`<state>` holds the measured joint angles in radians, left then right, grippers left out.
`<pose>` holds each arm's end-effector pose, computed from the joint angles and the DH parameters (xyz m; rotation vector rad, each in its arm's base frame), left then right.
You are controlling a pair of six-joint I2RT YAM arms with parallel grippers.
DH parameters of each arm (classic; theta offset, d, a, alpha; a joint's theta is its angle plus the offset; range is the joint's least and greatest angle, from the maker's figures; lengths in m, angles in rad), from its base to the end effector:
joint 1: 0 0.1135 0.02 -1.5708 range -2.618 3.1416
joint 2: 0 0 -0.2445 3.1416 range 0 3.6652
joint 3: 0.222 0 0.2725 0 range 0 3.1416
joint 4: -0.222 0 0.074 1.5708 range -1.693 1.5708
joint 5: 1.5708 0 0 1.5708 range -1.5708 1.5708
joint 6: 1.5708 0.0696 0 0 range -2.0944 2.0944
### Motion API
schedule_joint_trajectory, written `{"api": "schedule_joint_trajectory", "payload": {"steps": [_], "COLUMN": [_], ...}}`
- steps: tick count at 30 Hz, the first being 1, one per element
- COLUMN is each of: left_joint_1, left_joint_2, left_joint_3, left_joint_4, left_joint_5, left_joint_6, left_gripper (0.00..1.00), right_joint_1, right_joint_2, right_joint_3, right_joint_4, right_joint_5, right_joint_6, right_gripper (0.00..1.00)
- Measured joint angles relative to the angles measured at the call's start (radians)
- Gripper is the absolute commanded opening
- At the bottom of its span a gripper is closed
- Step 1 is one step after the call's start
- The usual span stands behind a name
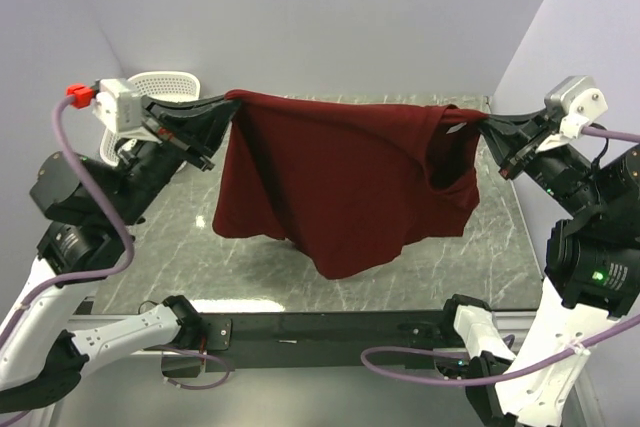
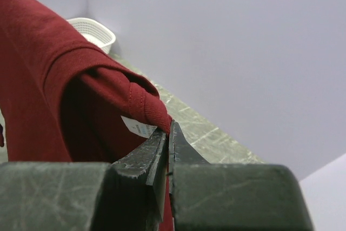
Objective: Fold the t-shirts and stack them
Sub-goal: Flatten the tshirt out
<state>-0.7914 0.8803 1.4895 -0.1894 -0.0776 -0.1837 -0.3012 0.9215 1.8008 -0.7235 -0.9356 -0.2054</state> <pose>0.1296 -0.1234 0.5617 0.2877 1.1551 -0.8173 0.1211 0.0211 0.5692 -0.6925 1.3120 0.2504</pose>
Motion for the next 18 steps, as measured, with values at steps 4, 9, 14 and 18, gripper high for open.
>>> {"api": "schedule_joint_trajectory", "payload": {"steps": [4,9,14,18], "left_joint_1": [0.000,0.000,0.000,0.000], "left_joint_2": [-0.020,-0.028,-0.026,-0.008], "left_joint_3": [0.018,0.055,0.084,0.076], "left_joint_4": [-0.002,0.004,0.013,0.016], "left_joint_5": [0.002,0.006,0.010,-0.001], "left_joint_6": [0.007,0.013,0.027,0.043], "left_gripper": [0.01,0.01,0.01,0.01], "right_joint_1": [0.000,0.000,0.000,0.000], "right_joint_2": [-0.021,-0.046,-0.071,-0.097], "right_joint_3": [0.002,0.027,0.032,-0.032], "right_joint_4": [0.002,0.007,0.029,0.044], "right_joint_5": [-0.031,-0.059,-0.079,-0.077], "right_joint_6": [0.018,0.044,0.060,0.052], "right_gripper": [0.06,0.06,0.06,0.06]}}
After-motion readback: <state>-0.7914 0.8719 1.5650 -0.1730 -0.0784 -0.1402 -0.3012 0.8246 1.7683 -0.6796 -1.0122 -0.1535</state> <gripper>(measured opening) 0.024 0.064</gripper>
